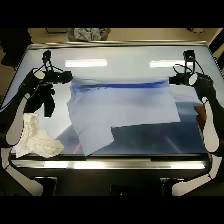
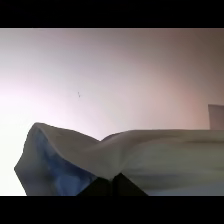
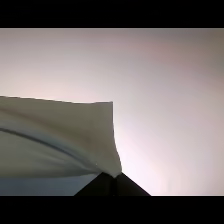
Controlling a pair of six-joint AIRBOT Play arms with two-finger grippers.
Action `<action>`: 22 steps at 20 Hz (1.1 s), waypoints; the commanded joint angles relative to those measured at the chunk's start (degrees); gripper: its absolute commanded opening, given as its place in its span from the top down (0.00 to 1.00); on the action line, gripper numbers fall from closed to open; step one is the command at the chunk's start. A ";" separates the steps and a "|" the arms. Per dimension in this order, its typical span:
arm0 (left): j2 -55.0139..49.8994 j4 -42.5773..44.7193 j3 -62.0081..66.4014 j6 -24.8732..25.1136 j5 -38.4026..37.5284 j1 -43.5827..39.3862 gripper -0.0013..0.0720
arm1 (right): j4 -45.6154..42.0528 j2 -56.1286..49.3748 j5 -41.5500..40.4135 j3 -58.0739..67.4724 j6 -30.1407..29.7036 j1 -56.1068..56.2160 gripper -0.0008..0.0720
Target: Fold the shirts.
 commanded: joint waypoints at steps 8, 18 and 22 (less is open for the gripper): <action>0.87 3.56 -5.64 -3.50 -26.56 -1.70 0.94 | -1.29 -4.24 14.23 0.00 -1.16 -1.40 0.92; 6.34 0.96 -1.64 -4.46 -42.82 5.14 0.27 | 4.81 4.72 38.49 0.20 -11.17 -12.72 0.21; 16.65 0.48 -26.40 -0.52 -38.69 4.22 0.27 | 12.02 3.61 53.62 -4.02 -16.70 -17.79 0.05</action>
